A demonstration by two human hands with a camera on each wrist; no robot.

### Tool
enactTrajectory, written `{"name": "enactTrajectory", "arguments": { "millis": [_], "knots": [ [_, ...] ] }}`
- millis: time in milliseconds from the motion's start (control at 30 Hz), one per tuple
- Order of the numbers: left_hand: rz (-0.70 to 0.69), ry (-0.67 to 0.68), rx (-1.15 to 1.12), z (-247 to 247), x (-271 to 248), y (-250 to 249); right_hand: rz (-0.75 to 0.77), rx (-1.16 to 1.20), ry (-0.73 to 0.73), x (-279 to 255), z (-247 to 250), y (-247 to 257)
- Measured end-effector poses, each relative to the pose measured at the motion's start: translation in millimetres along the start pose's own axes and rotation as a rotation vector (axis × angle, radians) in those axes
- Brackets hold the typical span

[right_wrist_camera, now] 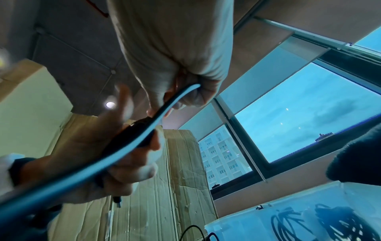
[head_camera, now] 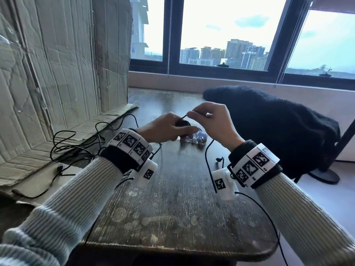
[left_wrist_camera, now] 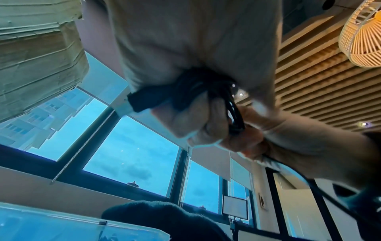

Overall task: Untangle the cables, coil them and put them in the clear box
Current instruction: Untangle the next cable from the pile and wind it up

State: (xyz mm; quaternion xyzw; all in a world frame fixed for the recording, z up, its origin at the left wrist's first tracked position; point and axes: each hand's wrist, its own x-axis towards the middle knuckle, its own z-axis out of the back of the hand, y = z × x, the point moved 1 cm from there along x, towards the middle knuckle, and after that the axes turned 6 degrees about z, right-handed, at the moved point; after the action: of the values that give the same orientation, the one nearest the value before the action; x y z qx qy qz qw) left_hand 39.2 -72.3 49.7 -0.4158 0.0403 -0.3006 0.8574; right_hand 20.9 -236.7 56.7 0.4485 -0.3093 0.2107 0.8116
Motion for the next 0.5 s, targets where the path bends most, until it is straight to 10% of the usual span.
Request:
{"name": "enactTrajectory", "arguments": {
  "millis": [500],
  "knots": [
    [-0.007,-0.41,-1.087,38,5,22,-0.168,-0.064,0.033,-24,6,-23]
  ]
}}
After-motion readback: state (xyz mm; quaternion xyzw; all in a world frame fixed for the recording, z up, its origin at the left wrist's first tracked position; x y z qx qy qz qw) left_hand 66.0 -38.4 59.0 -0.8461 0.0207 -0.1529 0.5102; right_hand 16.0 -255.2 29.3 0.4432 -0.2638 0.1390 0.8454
